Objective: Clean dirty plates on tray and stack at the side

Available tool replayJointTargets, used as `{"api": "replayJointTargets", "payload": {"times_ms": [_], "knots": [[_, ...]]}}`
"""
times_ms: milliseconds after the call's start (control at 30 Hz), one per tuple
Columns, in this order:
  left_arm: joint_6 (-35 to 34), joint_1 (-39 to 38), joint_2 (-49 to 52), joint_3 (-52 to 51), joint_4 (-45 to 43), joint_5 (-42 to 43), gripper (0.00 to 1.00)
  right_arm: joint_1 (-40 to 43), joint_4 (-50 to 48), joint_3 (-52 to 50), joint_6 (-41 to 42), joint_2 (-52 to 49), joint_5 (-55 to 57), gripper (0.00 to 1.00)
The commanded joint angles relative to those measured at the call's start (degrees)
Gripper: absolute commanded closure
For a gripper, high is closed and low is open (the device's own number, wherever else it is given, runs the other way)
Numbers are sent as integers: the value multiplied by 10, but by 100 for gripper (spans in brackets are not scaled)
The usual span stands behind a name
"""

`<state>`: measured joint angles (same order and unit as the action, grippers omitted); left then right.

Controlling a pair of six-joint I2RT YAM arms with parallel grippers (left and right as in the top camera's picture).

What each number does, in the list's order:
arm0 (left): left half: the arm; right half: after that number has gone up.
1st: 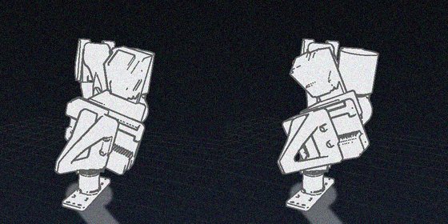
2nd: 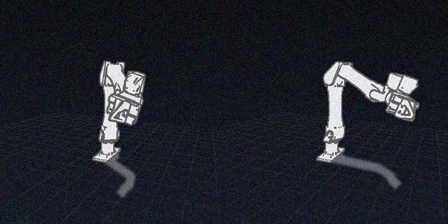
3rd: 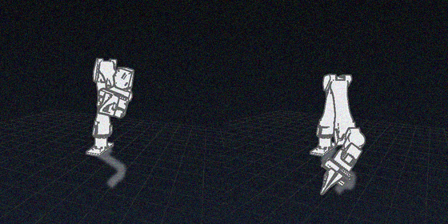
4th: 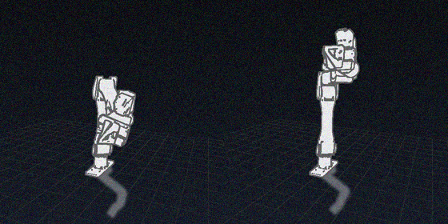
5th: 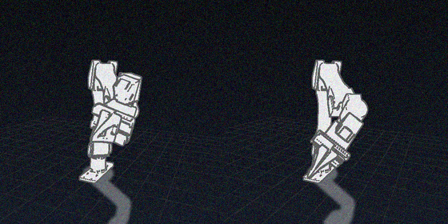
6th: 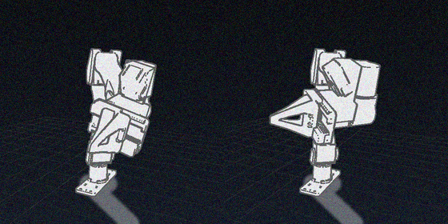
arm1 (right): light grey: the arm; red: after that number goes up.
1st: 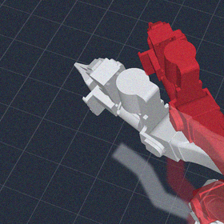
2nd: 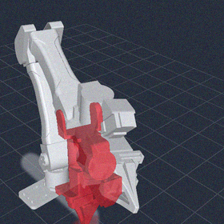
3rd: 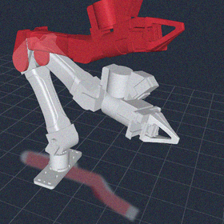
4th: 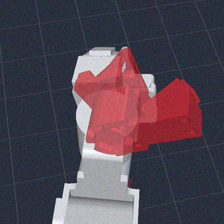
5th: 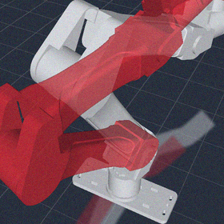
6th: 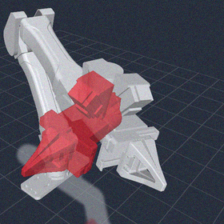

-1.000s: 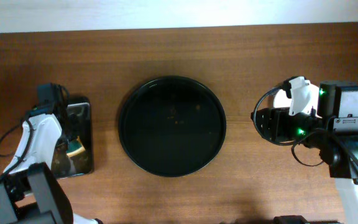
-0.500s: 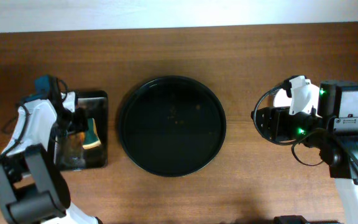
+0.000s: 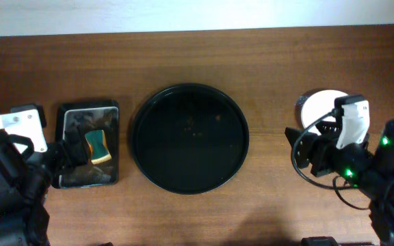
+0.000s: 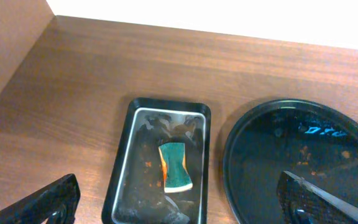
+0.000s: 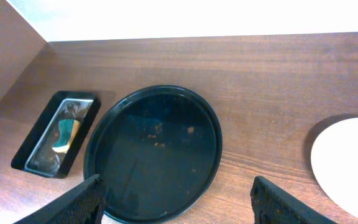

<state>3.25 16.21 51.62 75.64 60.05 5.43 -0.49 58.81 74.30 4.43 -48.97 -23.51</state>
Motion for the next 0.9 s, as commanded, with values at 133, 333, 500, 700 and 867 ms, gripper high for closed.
{"api": "replayJointTargets", "payload": {"times_ms": [133,333,500,700,867], "knots": [[-2,-1,1,0,29,12,0,-3,26,4,-6,3,-5,1],[-2,-1,1,0,29,12,1,-3,43,4,-155,48,28,1],[-2,-1,1,0,29,12,1,-2,-80,-137,-282,127,32,1],[-2,-1,1,0,29,12,1,-1,-238,-421,-282,322,47,1],[-2,-1,1,0,29,12,1,-2,-368,-640,-167,483,116,1]]}}
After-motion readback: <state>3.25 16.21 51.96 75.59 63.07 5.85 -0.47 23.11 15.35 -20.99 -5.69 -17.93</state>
